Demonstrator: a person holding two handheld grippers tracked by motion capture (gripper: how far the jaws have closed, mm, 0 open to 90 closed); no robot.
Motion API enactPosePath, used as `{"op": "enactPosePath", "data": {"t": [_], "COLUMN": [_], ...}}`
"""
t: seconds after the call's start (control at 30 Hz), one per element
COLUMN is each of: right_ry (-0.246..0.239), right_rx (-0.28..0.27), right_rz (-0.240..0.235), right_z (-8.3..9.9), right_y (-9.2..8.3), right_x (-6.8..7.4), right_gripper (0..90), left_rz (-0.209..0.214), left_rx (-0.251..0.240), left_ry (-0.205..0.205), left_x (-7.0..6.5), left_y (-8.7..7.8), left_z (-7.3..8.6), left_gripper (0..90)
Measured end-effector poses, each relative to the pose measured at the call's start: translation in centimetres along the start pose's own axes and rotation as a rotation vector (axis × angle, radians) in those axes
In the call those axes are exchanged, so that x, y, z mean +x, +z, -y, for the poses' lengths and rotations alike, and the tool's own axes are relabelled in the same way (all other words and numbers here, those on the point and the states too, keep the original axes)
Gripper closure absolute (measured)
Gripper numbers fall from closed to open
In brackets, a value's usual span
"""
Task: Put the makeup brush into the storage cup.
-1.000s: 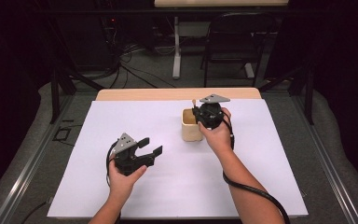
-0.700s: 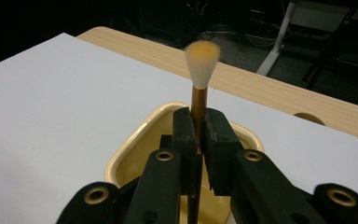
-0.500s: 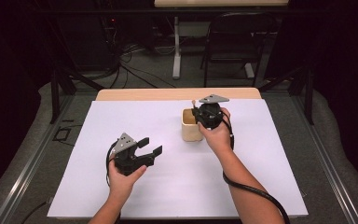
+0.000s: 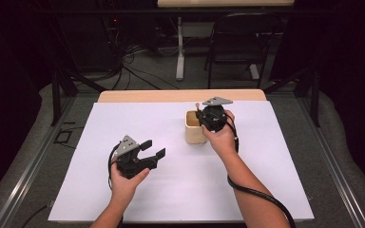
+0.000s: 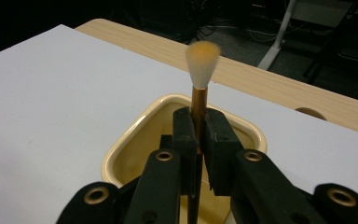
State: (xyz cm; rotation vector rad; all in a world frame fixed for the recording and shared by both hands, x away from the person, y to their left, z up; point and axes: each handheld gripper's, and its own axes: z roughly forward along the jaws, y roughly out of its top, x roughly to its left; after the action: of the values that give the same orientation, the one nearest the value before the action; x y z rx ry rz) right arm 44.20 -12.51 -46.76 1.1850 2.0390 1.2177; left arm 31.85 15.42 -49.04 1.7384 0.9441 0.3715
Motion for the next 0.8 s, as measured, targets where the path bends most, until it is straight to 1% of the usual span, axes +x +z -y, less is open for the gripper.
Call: {"op": "enactPosePath", "data": {"t": [0.27, 0.3, 0.33, 0.37, 0.8], "right_ry": [-0.004, -0.007, 0.001, 0.002, 0.001], "right_rx": [0.007, 0.02, 0.005, 0.006, 0.035], "right_rz": [0.001, 0.008, 0.001, 0.002, 0.003], "right_z": [0.02, -0.01, 0.05, 0.05, 0.13], "right_y": [0.04, -0.01, 0.13, 0.13, 0.2], "right_x": [0.04, 0.04, 0.04, 0.03, -0.25], "right_gripper": [83.7, 83.7, 83.7, 83.7, 83.6], "left_rz": [-0.001, 0.0, 0.0, -0.001, -0.003], "left_rx": [0.0, 0.0, 0.0, -0.001, -0.003], "left_ry": [0.0, 0.0, -0.001, 0.0, -0.006], "left_x": [0.03, 0.04, 0.04, 0.06, 0.12], "left_y": [-0.01, -0.02, -0.03, -0.03, -0.02], "left_z": [0.0, -0.01, -0.01, -0.01, 0.01], "left_gripper": [34.6, 34.6, 34.6, 34.6, 34.6]}}
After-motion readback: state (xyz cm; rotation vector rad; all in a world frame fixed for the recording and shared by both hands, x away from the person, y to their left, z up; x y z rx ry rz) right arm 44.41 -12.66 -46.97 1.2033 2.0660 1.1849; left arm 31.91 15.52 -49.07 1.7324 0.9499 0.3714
